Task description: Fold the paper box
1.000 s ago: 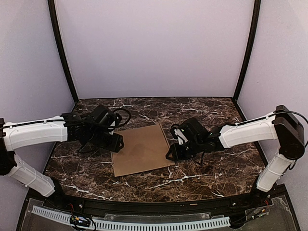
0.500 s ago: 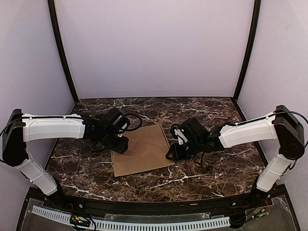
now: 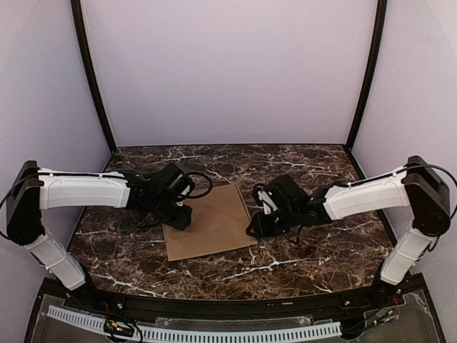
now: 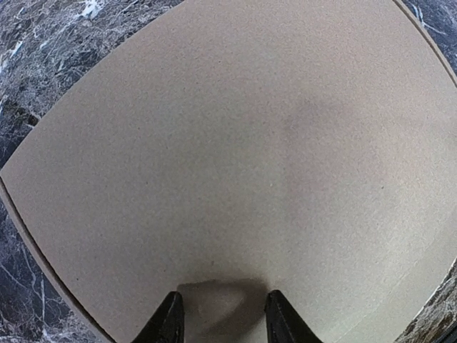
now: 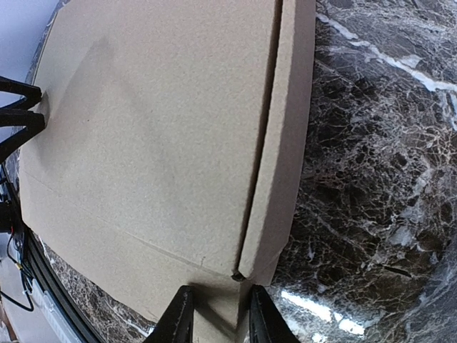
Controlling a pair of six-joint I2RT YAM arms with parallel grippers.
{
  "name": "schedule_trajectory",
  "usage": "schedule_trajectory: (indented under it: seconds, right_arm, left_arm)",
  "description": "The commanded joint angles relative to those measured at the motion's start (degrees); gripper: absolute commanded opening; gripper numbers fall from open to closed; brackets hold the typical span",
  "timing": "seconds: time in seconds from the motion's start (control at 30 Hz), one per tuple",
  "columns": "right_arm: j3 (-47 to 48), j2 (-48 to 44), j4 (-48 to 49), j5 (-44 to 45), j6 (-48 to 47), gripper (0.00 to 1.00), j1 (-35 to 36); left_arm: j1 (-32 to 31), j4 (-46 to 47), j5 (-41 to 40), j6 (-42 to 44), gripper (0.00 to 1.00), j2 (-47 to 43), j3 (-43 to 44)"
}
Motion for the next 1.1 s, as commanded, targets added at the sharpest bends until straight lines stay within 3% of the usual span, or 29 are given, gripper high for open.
schedule_trajectory:
  seconds: [0.0, 0.5, 1.07]
  right_arm:
    - [-0.07, 2.52, -1.57, 2.05, -0.39, 0.21, 0.42]
    - [-0.03, 4.12, -2.04, 2.53, -0.36, 0.02, 0.55]
    - [1.21, 4.88, -3.23, 3.91, -0.85, 0.0, 0.94]
  left_arm:
    - [0.38, 0.29, 2.14, -0.22, 0.39, 0.78, -2.07]
    - [0.38, 1.04, 3.78, -0.64, 0.37, 0.64, -4.1]
    - [0.38, 1.23, 5.14, -0.92, 0.36, 0.09, -4.58]
